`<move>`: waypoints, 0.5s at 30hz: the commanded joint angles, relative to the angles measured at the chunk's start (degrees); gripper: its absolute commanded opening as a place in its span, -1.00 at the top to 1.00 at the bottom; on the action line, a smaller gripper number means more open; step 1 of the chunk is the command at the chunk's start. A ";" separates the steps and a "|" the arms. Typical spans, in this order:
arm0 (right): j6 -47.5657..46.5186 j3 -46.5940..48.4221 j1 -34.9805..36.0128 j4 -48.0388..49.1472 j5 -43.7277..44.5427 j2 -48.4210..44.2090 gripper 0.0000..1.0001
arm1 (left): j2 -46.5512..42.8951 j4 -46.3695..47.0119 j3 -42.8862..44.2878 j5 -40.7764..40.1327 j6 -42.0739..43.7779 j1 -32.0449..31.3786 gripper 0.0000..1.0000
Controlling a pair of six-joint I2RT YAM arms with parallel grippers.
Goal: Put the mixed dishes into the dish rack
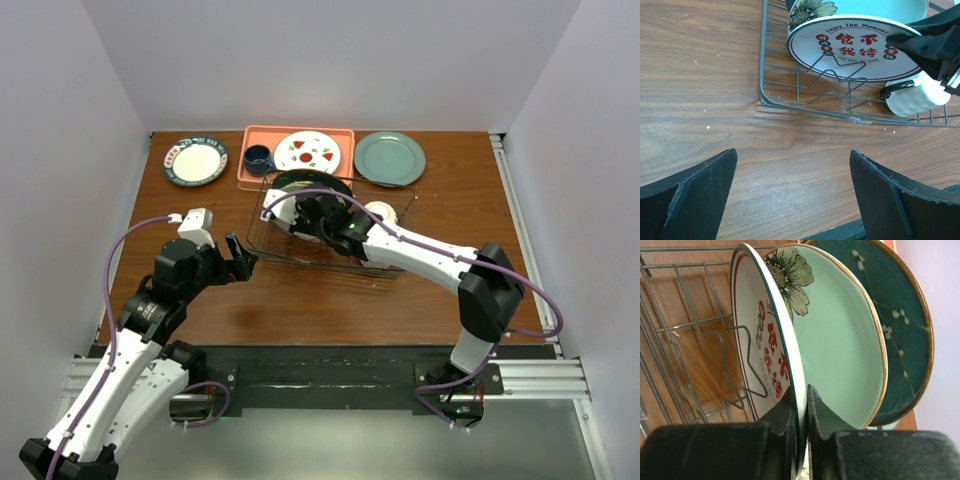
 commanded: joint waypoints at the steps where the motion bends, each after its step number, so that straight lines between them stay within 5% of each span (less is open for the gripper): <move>1: 2.04 5.24 -0.30 0.24 2.84 -0.43 0.48 | 0.26 2.09 0.27 0.20 1.52 -0.13 -1.00; 15: 6.78 4.28 -1.10 3.75 9.00 -3.33 0.07 | 0.08 2.09 0.36 0.29 1.52 -0.13 -1.00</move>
